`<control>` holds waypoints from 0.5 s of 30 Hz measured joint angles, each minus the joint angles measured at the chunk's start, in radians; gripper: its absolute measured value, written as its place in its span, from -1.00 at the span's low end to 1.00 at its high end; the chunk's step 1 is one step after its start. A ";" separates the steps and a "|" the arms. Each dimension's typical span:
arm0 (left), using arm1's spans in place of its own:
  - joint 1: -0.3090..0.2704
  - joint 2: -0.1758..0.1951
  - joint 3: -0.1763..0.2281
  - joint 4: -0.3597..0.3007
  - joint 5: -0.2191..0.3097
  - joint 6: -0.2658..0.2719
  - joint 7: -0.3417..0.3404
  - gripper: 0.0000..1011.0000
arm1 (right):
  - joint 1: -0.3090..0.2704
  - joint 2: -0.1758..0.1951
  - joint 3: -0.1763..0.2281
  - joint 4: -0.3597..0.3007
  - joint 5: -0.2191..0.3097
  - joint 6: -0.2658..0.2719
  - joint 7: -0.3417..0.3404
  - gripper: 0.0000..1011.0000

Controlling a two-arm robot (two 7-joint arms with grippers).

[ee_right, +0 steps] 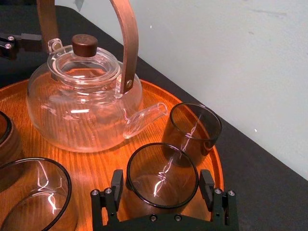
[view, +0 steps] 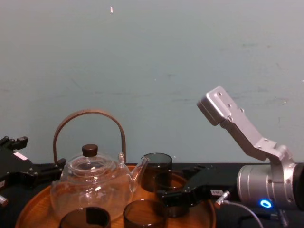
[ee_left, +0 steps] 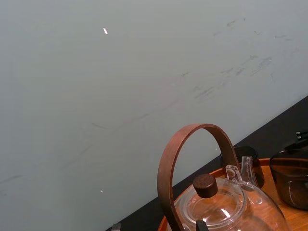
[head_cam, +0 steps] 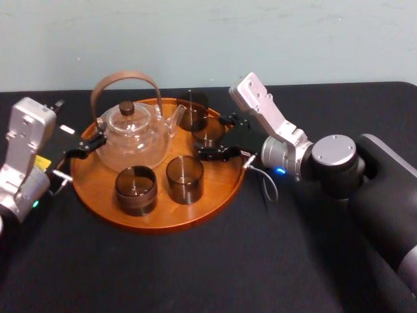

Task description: Pick up the glass from the table and place it on the tray.

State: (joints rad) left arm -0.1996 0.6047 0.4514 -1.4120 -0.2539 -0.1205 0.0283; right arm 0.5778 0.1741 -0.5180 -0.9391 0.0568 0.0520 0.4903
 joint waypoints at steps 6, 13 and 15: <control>0.000 0.000 0.000 0.000 0.000 0.000 0.000 1.00 | -0.017 0.015 0.003 -0.034 0.004 0.016 -0.001 0.98; 0.000 0.000 0.000 0.000 0.000 0.000 0.000 1.00 | -0.037 0.033 0.005 -0.060 0.008 0.031 -0.004 0.98; 0.000 0.000 0.000 0.000 0.000 0.000 0.000 1.00 | -0.044 0.039 0.007 -0.068 0.010 0.034 -0.006 0.98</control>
State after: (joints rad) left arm -0.1995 0.6047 0.4514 -1.4120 -0.2539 -0.1206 0.0283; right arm 0.5337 0.2127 -0.5109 -1.0068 0.0666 0.0864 0.4847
